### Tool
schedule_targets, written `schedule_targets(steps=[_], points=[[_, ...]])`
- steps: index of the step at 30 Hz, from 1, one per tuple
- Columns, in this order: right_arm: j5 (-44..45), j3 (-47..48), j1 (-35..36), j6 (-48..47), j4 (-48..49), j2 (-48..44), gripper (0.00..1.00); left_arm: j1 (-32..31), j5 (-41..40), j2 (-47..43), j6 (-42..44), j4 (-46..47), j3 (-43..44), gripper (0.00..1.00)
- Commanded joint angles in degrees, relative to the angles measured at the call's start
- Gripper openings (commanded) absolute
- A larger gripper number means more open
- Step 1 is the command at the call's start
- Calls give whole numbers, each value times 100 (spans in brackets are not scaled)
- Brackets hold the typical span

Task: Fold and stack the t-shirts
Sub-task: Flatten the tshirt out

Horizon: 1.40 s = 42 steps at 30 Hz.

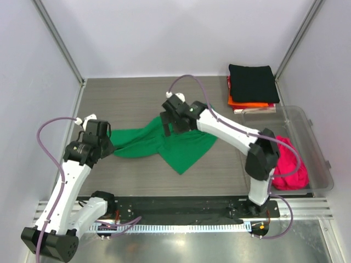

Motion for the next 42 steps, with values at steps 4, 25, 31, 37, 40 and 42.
schedule_targets(steps=[4,25,31,37,40,42], points=[[-273,-1592,1068,614,249,-1278,100,34,339,-244,130,593,-375,0],[-590,-3161,1298,1423,1543,-471,80,34,313,-499,157,769,-525,0],[-520,-3232,1342,1581,1509,-295,43,34,304,-517,157,796,-534,0],[-476,-3469,1342,1617,1500,-382,2,34,277,-482,165,796,-543,0],[-196,-3400,1333,1564,1160,-767,1,43,269,-464,157,665,-412,0],[320,-3024,1333,1520,728,-1102,1,43,286,-420,157,454,-1,0]])
